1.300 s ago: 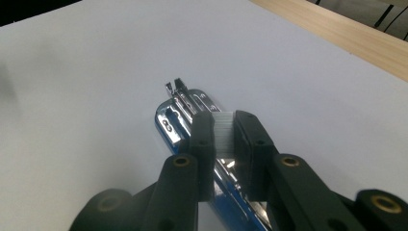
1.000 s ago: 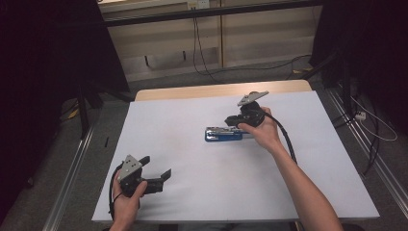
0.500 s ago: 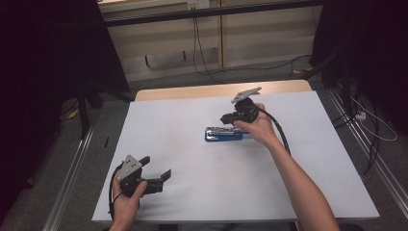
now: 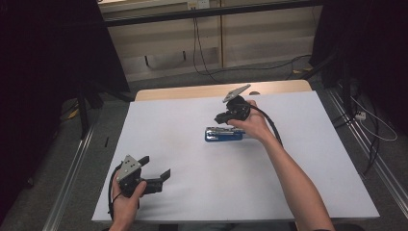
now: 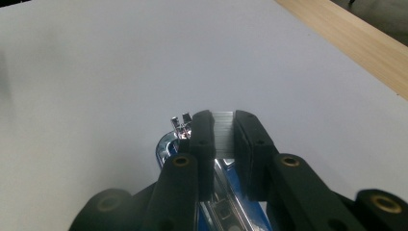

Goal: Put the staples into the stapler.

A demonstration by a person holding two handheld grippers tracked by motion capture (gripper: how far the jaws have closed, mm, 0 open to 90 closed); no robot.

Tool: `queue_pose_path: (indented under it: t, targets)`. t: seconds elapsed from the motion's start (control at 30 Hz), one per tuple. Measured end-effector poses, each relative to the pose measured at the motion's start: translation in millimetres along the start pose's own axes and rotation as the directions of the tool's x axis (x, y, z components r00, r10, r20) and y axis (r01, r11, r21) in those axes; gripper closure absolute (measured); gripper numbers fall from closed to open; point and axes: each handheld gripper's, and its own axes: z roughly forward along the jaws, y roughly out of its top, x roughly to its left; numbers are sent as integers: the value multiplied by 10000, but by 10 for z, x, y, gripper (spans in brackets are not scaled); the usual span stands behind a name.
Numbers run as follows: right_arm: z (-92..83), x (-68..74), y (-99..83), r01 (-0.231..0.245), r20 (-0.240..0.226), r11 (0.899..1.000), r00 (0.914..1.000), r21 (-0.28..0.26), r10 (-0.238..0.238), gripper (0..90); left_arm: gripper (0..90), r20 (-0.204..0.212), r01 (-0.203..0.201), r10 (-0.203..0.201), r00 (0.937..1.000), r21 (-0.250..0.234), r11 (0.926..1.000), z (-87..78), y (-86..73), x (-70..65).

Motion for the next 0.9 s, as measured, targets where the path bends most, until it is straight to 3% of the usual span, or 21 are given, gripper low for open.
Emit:
queue_pose_path:
  t: [0.17,0.4,0.67,0.9]
  targets:
    - [90,8,29,491,-283,9987,9984,152,-487,792,43,-1,6,-6,10000,-4,10000,1,1,0]
    - [163,12,49,778,-817,9962,9939,385,-744,792,43,4,-7,7,10000,47,10000,8,-3,4]
    - [185,-40,62,1068,-886,9933,9908,446,-1025,792,43,10,-1,1,10000,25,10000,12,-2,0]
    - [252,14,63,1893,-1162,9767,9773,1009,-1774,792,43,29,-26,25,10000,48,10000,8,-2,2]
